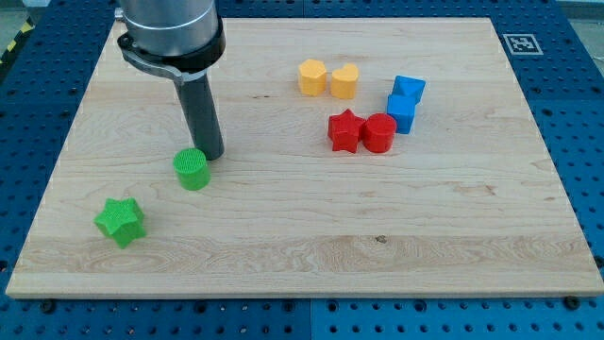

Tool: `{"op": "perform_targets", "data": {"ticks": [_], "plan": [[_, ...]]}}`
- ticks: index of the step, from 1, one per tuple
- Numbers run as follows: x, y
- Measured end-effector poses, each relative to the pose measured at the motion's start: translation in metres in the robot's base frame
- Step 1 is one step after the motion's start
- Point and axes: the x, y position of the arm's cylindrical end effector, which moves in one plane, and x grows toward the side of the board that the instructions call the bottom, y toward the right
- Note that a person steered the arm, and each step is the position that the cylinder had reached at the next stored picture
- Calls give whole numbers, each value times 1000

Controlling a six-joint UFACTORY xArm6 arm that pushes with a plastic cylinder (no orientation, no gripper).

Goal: Move green circle at the top of green star

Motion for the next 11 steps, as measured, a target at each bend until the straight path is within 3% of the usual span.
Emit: {"op": "perform_targets", "data": {"ticks": [1, 3, 5, 8, 11], "plan": [[10, 42], [29, 14], [25, 7], [26, -49], [-17, -80]]}}
